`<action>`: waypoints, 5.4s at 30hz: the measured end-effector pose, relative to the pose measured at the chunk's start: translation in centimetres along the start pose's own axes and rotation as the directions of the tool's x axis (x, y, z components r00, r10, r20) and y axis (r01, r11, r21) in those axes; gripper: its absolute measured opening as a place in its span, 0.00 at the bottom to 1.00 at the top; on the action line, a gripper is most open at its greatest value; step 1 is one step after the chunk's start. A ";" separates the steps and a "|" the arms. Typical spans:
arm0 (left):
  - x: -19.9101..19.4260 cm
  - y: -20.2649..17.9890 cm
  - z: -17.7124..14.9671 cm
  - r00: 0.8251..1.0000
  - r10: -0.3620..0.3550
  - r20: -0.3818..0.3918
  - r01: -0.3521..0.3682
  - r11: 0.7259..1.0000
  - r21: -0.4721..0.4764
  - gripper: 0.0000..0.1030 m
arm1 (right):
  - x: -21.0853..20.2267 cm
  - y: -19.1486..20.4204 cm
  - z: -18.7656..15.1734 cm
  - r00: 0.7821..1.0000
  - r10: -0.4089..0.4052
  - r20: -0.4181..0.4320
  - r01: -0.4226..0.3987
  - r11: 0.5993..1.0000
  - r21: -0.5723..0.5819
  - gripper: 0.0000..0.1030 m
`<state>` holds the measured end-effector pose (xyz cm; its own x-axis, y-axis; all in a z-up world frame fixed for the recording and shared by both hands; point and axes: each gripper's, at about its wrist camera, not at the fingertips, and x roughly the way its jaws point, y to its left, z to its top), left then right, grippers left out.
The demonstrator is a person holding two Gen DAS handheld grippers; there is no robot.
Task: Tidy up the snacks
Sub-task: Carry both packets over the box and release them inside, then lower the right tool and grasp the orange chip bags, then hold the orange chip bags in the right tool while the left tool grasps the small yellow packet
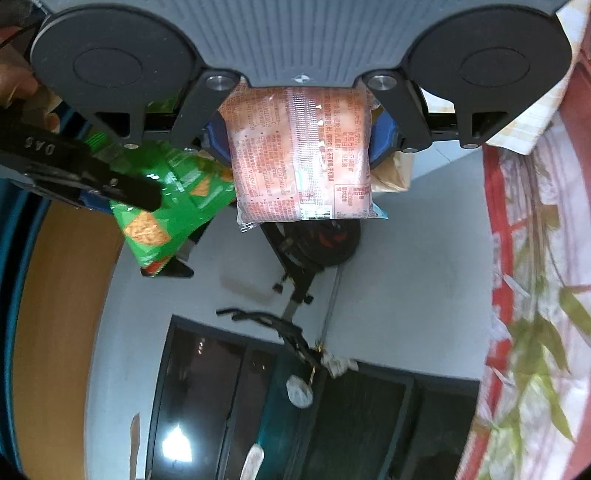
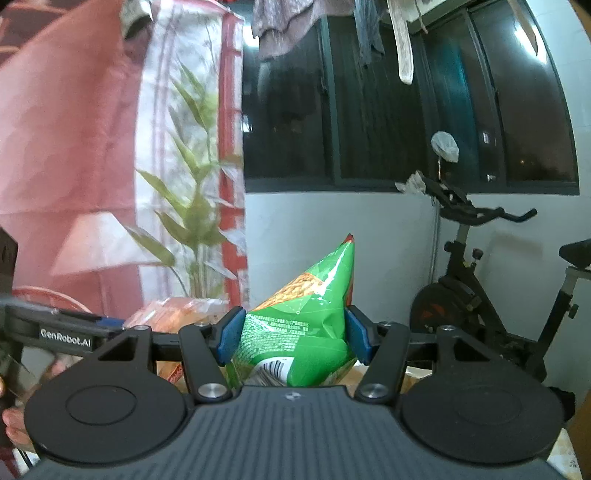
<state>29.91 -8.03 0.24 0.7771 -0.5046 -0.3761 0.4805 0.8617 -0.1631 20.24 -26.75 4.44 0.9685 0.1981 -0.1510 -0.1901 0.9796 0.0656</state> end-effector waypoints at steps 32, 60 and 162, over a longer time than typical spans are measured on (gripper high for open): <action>-7.4 4.1 -3.8 0.965 0.259 0.037 -0.256 0.964 -0.077 0.89 | -2.2 -2.8 -3.7 0.976 0.050 -0.213 -0.039 0.998 0.057 0.81; -6.9 2.6 -15.6 0.943 0.296 -0.150 -0.314 0.943 -0.109 0.87 | -12.0 -5.1 -19.0 0.814 -0.131 -0.566 0.175 0.984 0.024 0.85; 2.8 4.6 -20.1 0.826 0.331 -0.455 -0.386 0.922 -0.031 0.82 | -9.6 -3.4 -21.4 0.863 -0.045 -0.503 0.222 0.929 0.298 0.68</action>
<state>26.15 -4.42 -19.86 0.6162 -0.1073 -0.7803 0.1299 0.9910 -0.0337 8.13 -31.21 -15.46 0.7634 0.1445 -0.6295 0.0862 0.9431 0.3210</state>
